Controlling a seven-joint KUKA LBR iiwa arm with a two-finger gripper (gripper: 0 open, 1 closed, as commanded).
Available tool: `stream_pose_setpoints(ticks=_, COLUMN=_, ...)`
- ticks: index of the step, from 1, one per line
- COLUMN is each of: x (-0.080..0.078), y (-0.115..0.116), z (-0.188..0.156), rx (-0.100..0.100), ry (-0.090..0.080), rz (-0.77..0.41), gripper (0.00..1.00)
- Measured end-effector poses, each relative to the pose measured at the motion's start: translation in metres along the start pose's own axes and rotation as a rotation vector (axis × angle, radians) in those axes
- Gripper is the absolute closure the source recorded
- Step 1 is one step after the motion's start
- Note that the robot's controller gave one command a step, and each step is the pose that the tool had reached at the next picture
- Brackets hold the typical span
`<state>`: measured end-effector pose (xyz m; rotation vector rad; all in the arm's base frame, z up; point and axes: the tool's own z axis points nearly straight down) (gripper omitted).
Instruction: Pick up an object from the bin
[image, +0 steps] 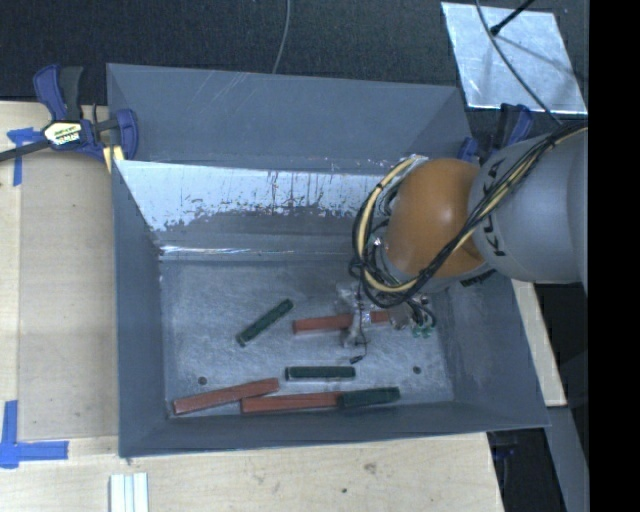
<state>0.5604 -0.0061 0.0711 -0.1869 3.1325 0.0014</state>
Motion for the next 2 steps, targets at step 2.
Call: stream_pose_setpoints(ticks=2, x=0.005, y=0.025, z=-0.171, rx=0.001, ry=0.001, rz=-0.037, gripper=1.00)
